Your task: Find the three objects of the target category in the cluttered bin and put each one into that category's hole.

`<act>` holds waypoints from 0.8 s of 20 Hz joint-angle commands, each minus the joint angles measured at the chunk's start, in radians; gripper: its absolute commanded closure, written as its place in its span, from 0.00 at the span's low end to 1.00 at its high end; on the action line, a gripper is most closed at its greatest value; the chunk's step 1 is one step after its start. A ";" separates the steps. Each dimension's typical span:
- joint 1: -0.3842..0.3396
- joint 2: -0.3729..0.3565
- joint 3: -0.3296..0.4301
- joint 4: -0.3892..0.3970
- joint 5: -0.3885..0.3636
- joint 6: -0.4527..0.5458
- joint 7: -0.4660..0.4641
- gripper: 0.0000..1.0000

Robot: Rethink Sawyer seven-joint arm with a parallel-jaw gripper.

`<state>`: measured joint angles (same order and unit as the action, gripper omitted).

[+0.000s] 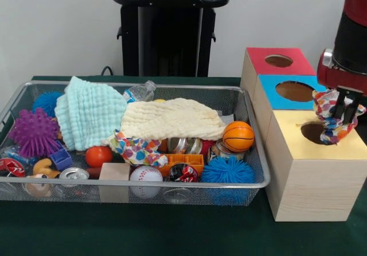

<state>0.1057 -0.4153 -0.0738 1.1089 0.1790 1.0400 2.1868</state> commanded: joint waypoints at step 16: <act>-0.072 0.002 0.023 0.181 -0.006 -0.148 0.126 1.00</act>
<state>0.0585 -0.4333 -0.0754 1.1571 0.1794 0.9673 2.1868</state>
